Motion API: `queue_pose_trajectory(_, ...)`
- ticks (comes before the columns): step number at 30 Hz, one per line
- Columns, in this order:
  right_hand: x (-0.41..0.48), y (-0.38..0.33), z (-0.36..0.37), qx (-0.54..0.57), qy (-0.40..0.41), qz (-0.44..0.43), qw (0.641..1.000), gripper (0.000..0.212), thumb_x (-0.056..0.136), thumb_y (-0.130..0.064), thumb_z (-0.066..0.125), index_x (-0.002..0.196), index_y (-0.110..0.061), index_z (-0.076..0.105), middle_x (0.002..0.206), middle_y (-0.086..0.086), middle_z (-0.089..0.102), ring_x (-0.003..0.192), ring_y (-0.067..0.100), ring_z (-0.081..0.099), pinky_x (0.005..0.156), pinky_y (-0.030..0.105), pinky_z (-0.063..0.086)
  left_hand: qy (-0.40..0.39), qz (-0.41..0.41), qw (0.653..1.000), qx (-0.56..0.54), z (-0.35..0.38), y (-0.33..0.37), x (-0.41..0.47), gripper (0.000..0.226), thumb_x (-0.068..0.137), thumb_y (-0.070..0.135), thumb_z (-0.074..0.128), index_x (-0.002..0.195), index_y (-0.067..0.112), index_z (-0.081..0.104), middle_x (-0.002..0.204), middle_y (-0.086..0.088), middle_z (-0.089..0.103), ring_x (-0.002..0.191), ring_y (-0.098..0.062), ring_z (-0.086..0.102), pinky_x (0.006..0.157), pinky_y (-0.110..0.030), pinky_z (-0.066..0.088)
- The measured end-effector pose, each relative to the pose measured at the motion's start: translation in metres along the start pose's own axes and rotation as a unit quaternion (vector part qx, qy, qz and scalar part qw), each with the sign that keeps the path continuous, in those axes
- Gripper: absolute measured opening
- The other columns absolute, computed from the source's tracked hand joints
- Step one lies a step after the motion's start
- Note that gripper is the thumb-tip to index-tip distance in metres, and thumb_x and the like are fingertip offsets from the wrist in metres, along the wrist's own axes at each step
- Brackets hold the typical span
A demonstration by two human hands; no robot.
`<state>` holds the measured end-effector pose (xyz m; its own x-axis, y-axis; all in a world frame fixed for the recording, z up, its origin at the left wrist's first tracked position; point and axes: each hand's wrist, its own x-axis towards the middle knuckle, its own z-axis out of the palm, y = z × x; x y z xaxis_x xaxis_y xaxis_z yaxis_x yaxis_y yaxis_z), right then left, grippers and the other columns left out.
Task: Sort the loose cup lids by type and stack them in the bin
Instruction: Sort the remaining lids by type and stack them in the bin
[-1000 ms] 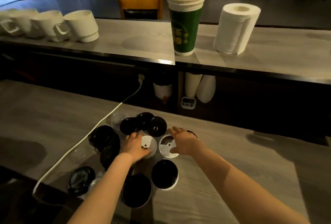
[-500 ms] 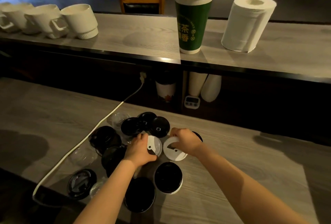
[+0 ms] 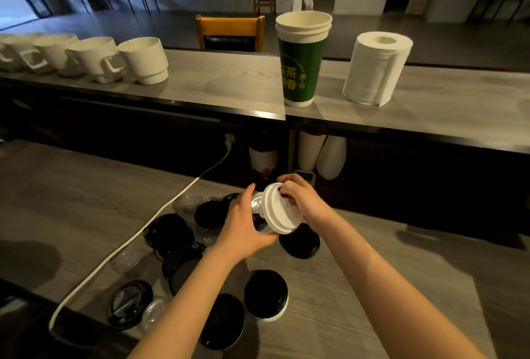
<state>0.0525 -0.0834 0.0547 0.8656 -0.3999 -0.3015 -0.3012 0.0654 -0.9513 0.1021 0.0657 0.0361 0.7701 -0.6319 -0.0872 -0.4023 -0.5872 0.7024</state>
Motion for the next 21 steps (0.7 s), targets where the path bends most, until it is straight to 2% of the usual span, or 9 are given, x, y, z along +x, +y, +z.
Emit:
queue_pose_trajectory(2, -0.003, 0.001, -0.002, 0.016, -0.018, -0.002, 1.0, 0.047, 0.072, -0.037, 0.05, 0.115, -0.019, 0.053, 0.095, -0.003, 0.054, 0.082, 0.01, 0.05, 0.07, 0.024, 0.039, -0.001, 0.022, 1.0, -0.016, 0.0, 0.007, -0.005, 0.111, 0.068, 0.033, 0.081, 0.148, 0.026, 0.004, 0.147, -0.002, 0.023, 0.138, -0.018, 0.021, 0.107, -0.032, 0.028)
queue_pose_trajectory(4, -0.005, 0.002, -0.005, 0.001, -0.009, -0.008, 1.0, 0.043, 0.083, -0.04, 0.054, 0.12, -0.017, 0.052, 0.105, -0.003, 0.053, 0.09, 0.008, 0.05, 0.075, 0.023, 0.04, -0.006, 0.035, 0.999, -0.027, 0.0, 0.011, -0.008, 0.112, 0.069, 0.032, 0.08, 0.148, 0.027, 0.001, 0.148, 0.001, 0.021, 0.139, -0.017, 0.019, 0.109, -0.032, 0.027)
queue_pose_trajectory(7, -0.008, 0.006, -0.003, -0.128, 0.025, -0.033, 0.991, 0.048, 0.086, -0.039, 0.061, 0.126, -0.016, 0.05, 0.121, 0.004, 0.043, 0.108, 0.019, 0.051, 0.089, 0.03, 0.047, -0.01, 0.044, 0.998, -0.032, -0.001, 0.016, -0.009, 0.114, 0.069, 0.029, 0.079, 0.148, 0.029, -0.003, 0.148, 0.003, 0.022, 0.138, -0.016, 0.02, 0.11, -0.035, 0.028)
queue_pose_trajectory(11, -0.017, 0.011, 0.002, -0.195, 0.038, -0.092, 0.976, 0.046, 0.085, -0.036, 0.066, 0.125, -0.019, 0.05, 0.12, 0.003, 0.039, 0.114, 0.018, 0.041, 0.098, 0.032, 0.042, -0.012, 0.043, 0.998, -0.038, -0.001, 0.019, -0.009, 0.117, 0.067, 0.024, 0.081, 0.148, 0.029, -0.005, 0.146, 0.003, 0.024, 0.135, -0.016, 0.023, 0.104, -0.029, 0.029)
queue_pose_trajectory(13, -0.018, 0.012, 0.0, -0.154, 0.014, -0.085, 0.984, 0.039, 0.084, -0.036, 0.067, 0.118, -0.022, 0.053, 0.12, 0.002, 0.047, 0.113, 0.018, 0.047, 0.095, 0.034, 0.046, -0.011, 0.047, 0.997, -0.058, 0.002, 0.02, -0.01, 0.117, 0.067, 0.023, 0.081, 0.147, 0.03, -0.004, 0.144, 0.005, 0.025, 0.132, -0.013, 0.025, 0.1, -0.024, 0.029)
queue_pose_trajectory(15, -0.019, 0.012, -0.002, -0.076, -0.02, -0.061, 0.995, 0.035, 0.084, -0.031, 0.07, 0.113, -0.02, 0.054, 0.114, 0.003, 0.059, 0.102, 0.015, 0.059, 0.083, 0.027, 0.053, -0.009, 0.053, 0.996, -0.075, 0.006, 0.021, -0.011, 0.117, 0.067, 0.021, 0.081, 0.147, 0.03, -0.004, 0.144, 0.007, 0.025, 0.13, -0.01, 0.026, 0.099, -0.021, 0.029)
queue_pose_trajectory(17, -0.019, 0.014, -0.005, -0.045, -0.014, -0.061, 0.997, 0.035, 0.082, -0.027, 0.072, 0.112, -0.017, 0.055, 0.109, 0.004, 0.063, 0.095, 0.015, 0.064, 0.077, 0.025, 0.054, -0.016, 0.047, 0.994, -0.094, 0.006, 0.021, -0.012, 0.118, 0.069, 0.02, 0.081, 0.147, 0.03, -0.006, 0.144, 0.012, 0.02, 0.128, -0.005, 0.024, 0.099, -0.021, 0.029)
queue_pose_trajectory(19, -0.02, 0.016, -0.007, -0.018, 0.001, -0.065, 0.998, 0.035, 0.082, -0.022, 0.073, 0.111, -0.016, 0.056, 0.108, 0.006, 0.064, 0.095, 0.018, 0.064, 0.076, 0.027, 0.055, -0.037, 0.026, 0.989, -0.138, 0.005, 0.017, -0.012, 0.115, 0.072, 0.022, 0.079, 0.148, 0.03, -0.008, 0.143, 0.016, 0.017, 0.128, -0.002, 0.023, 0.105, -0.025, 0.029)
queue_pose_trajectory(21, -0.021, 0.02, -0.01, 0.004, 0.016, -0.058, 0.998, 0.033, 0.083, -0.018, 0.071, 0.112, -0.014, 0.055, 0.109, 0.007, 0.063, 0.097, 0.022, 0.064, 0.077, 0.03, 0.055, -0.05, -0.02, 0.977, -0.208, 0.006, 0.01, -0.008, 0.098, 0.081, 0.028, 0.071, 0.149, 0.027, 0.001, 0.145, 0.012, 0.022, 0.131, -0.009, 0.031, 0.11, -0.035, 0.033)
